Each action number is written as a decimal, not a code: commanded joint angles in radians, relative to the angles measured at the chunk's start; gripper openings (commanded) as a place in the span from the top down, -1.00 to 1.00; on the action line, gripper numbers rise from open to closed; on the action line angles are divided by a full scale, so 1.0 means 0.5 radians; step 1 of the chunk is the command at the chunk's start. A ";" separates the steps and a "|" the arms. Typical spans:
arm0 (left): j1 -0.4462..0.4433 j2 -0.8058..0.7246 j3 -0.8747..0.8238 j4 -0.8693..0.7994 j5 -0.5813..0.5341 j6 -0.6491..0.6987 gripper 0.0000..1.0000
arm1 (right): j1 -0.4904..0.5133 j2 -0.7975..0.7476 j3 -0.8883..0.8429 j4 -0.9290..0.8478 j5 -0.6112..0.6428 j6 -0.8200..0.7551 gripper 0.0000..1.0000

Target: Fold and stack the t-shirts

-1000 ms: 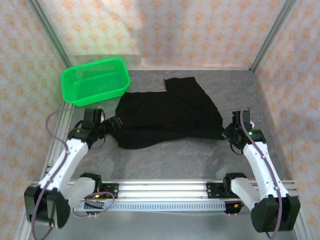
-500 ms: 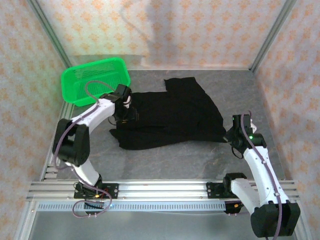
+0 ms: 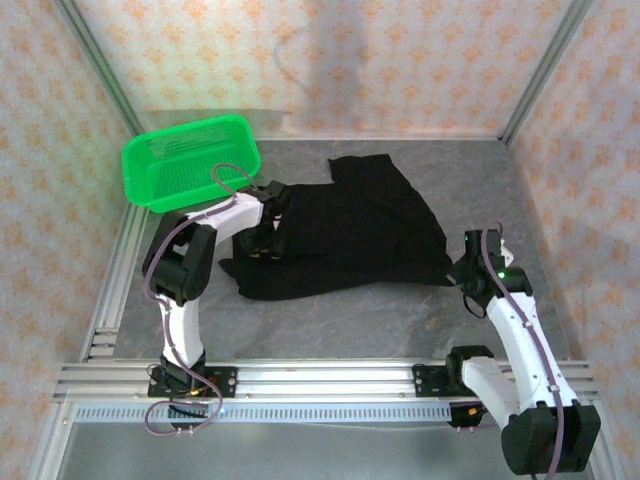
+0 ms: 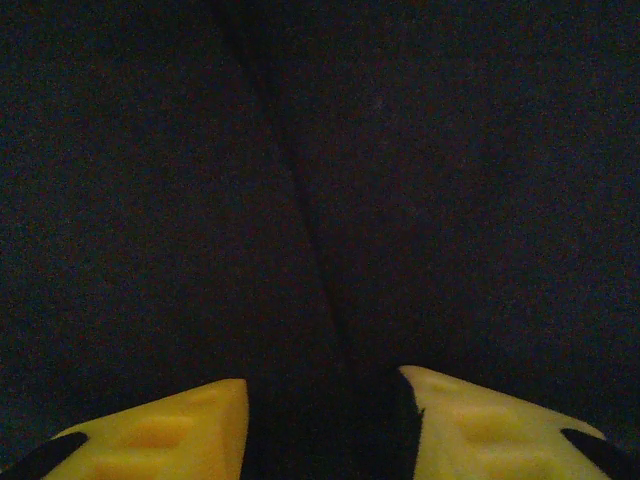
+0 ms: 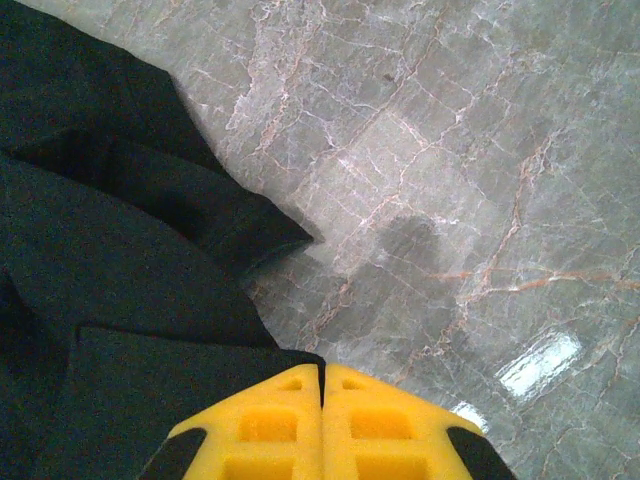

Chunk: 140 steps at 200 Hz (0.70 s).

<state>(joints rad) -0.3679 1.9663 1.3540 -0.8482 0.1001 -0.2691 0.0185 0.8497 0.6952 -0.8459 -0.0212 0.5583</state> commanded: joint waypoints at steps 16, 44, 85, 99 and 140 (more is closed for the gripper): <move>-0.002 0.031 0.007 -0.147 -0.271 0.113 0.58 | -0.011 0.046 0.004 0.088 0.097 0.046 1.00; 0.014 -0.168 0.033 -0.147 -0.302 0.118 0.93 | -0.010 0.120 0.105 0.140 0.139 0.018 1.00; 0.156 -0.476 0.122 -0.139 -0.169 0.084 0.94 | -0.011 0.258 0.302 0.172 0.244 -0.092 1.00; 0.221 -0.513 0.130 -0.129 -0.065 0.086 0.92 | -0.018 0.308 0.350 0.176 0.263 -0.117 1.00; 0.307 -0.521 0.085 -0.105 0.034 0.157 0.84 | -0.195 0.329 0.355 0.218 0.173 -0.140 1.00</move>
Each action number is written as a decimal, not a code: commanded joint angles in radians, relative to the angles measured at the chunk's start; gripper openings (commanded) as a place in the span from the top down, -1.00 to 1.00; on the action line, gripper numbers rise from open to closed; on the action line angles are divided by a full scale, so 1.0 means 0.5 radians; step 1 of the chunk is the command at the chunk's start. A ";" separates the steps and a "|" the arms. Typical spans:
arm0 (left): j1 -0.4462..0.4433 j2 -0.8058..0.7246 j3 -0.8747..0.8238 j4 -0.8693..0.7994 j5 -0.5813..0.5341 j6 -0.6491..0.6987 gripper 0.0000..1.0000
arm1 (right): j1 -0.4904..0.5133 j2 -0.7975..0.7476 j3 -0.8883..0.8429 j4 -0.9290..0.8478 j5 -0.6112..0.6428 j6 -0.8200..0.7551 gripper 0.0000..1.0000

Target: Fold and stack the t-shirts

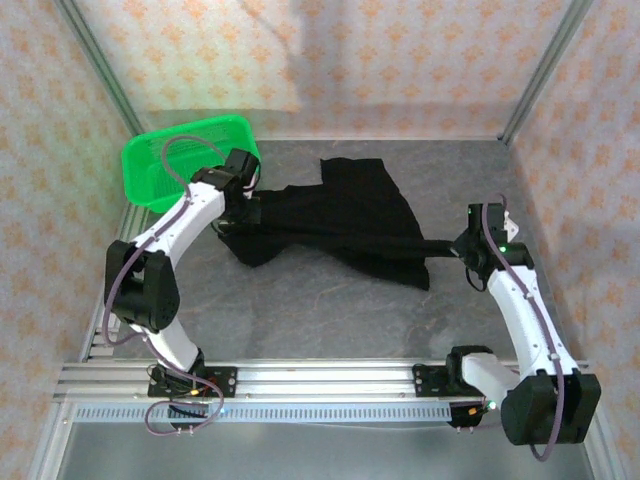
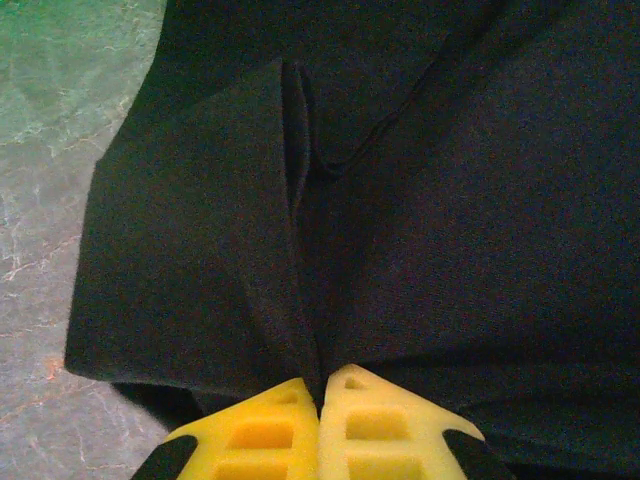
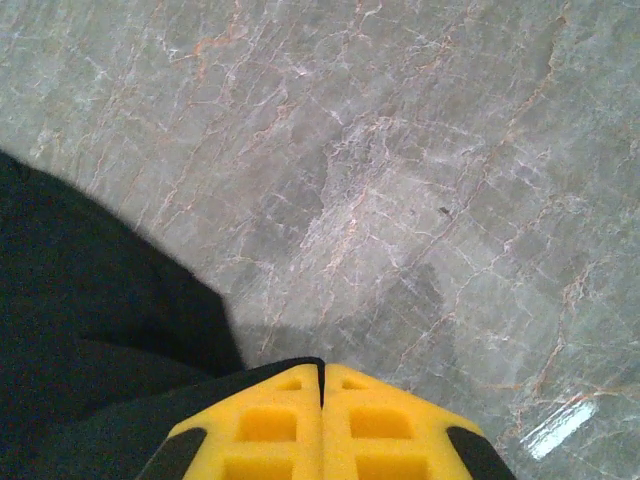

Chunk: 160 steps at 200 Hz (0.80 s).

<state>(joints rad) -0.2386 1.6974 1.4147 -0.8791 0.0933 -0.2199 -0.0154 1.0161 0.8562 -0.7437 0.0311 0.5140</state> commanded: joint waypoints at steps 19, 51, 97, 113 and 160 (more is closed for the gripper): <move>0.082 0.018 -0.066 -0.028 0.057 0.067 0.80 | -0.238 -0.017 0.049 -0.010 0.047 -0.102 1.00; 0.118 -0.007 -0.124 0.011 0.065 0.069 0.79 | -0.446 -0.034 0.073 -0.057 -0.020 -0.169 1.00; 0.155 0.039 -0.156 0.094 0.027 0.093 0.75 | -0.515 -0.062 0.024 -0.071 -0.050 -0.168 1.00; 0.158 0.086 -0.132 0.122 -0.022 0.105 0.68 | -0.514 -0.067 0.000 -0.067 -0.056 -0.162 1.00; 0.174 -0.073 -0.136 0.094 0.104 -0.060 0.01 | -0.512 -0.089 -0.054 -0.056 -0.167 -0.120 1.00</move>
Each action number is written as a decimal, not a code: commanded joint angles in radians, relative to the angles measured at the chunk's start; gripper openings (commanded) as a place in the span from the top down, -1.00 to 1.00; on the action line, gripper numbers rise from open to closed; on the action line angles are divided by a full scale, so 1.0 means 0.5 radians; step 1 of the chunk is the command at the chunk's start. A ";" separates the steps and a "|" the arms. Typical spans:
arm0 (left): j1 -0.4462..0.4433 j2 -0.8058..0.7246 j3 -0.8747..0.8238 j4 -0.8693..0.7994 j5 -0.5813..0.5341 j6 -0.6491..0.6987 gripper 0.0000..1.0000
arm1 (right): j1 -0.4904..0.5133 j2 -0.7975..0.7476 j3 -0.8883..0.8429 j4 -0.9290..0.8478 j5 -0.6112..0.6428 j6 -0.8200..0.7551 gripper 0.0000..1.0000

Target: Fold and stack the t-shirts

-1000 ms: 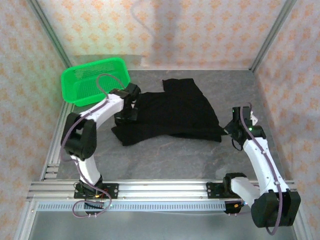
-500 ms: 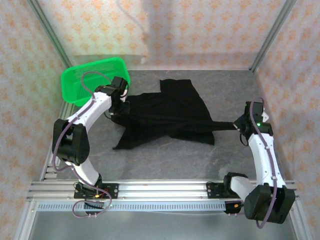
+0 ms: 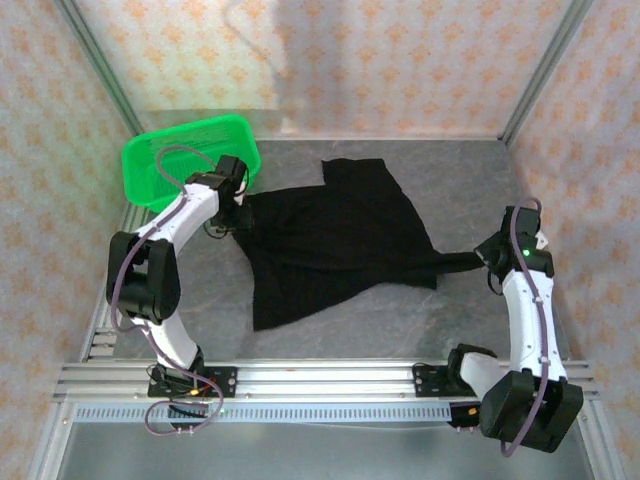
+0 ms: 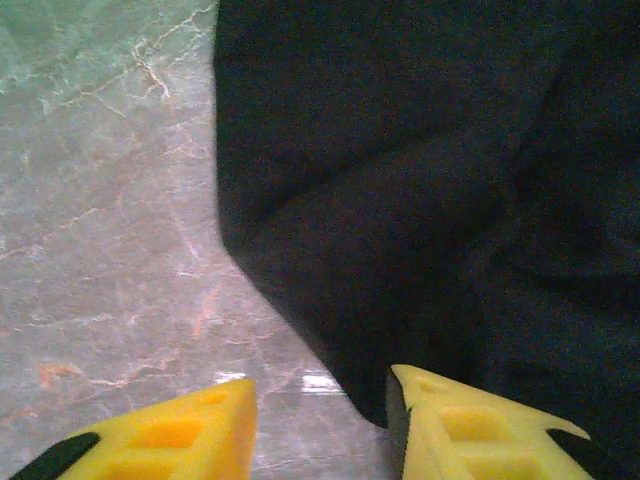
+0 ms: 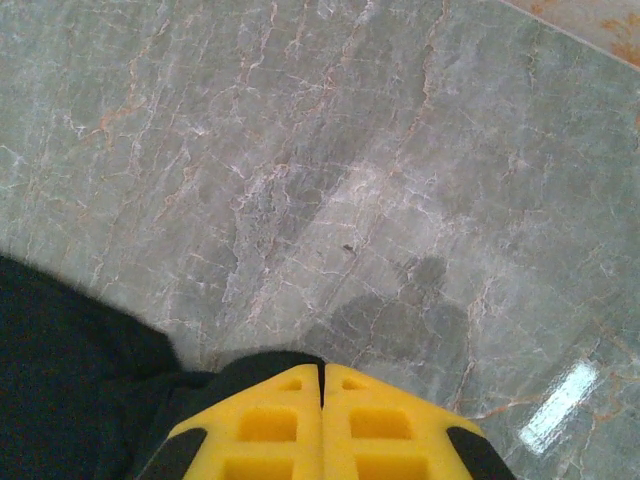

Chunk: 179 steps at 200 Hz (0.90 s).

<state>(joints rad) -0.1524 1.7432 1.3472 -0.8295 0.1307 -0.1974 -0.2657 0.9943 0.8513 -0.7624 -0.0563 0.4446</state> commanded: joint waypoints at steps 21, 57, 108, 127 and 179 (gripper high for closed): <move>-0.002 -0.439 -0.189 -0.023 0.168 -0.264 -0.12 | -0.012 -0.064 -0.084 -0.006 -0.066 0.031 1.00; -0.120 -0.904 -0.662 -0.086 0.492 -0.576 -0.20 | -0.012 -0.074 -0.115 0.018 -0.181 0.017 1.00; -0.534 -1.402 -1.224 -0.206 0.553 -1.089 -0.23 | 0.038 -0.038 -0.055 0.049 -0.220 -0.050 1.00; -0.639 -1.466 -1.340 -0.251 0.510 -1.202 -0.23 | 0.063 -0.021 -0.025 0.054 -0.220 -0.072 1.00; -0.857 -1.323 -1.571 0.075 0.460 -1.421 -0.21 | 0.105 0.018 -0.030 0.059 -0.246 -0.089 1.00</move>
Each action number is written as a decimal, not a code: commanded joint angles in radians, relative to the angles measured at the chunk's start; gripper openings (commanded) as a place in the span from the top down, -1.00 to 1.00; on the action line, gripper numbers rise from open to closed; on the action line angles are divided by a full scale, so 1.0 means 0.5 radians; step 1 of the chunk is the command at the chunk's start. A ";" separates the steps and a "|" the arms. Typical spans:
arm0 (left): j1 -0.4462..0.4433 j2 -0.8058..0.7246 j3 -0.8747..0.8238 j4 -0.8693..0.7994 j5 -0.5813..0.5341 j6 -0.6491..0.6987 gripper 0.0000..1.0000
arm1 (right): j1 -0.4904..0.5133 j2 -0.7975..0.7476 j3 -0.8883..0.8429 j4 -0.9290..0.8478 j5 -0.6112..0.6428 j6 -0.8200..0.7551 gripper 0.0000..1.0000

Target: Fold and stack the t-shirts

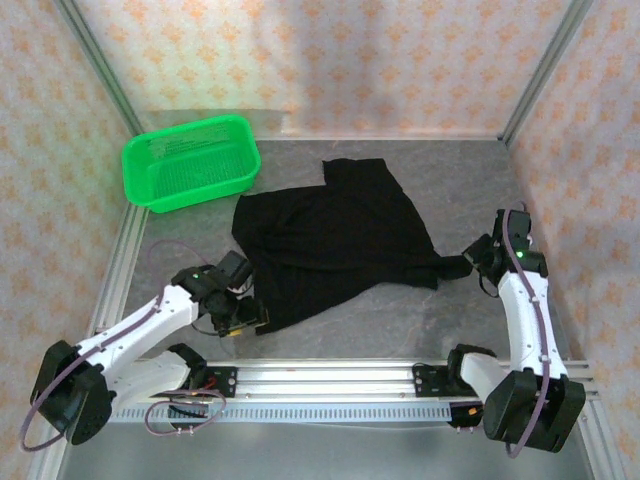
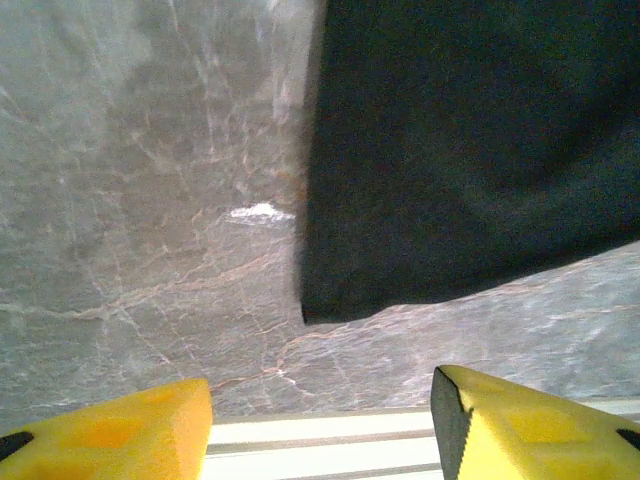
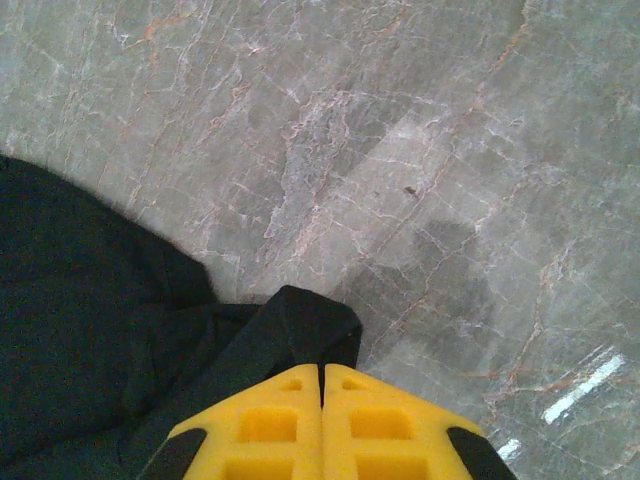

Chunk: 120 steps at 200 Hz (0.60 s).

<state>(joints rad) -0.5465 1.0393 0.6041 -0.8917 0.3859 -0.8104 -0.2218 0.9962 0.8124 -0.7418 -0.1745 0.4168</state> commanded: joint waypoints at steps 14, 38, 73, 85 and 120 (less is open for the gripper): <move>-0.095 0.189 -0.107 0.352 -0.046 -0.234 -0.21 | 0.021 0.018 0.039 0.022 -0.021 -0.034 1.00; -0.127 0.389 -0.056 0.473 -0.071 -0.219 -0.19 | 0.024 0.035 0.041 0.025 -0.040 -0.039 1.00; -0.131 0.564 0.005 0.547 -0.146 -0.192 -0.16 | 0.027 0.053 0.045 0.014 -0.057 -0.057 1.00; -0.142 0.623 0.031 0.587 -0.172 -0.183 -0.15 | 0.028 0.054 0.039 0.023 -0.064 -0.058 1.00; -0.162 0.791 0.055 0.809 -0.123 -0.198 -0.09 | 0.032 0.075 0.037 0.053 -0.101 -0.052 1.00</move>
<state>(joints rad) -0.6159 1.3636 0.6319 -0.7513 0.3546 -0.9005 -0.2138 1.0229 0.8124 -0.7341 -0.2123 0.4023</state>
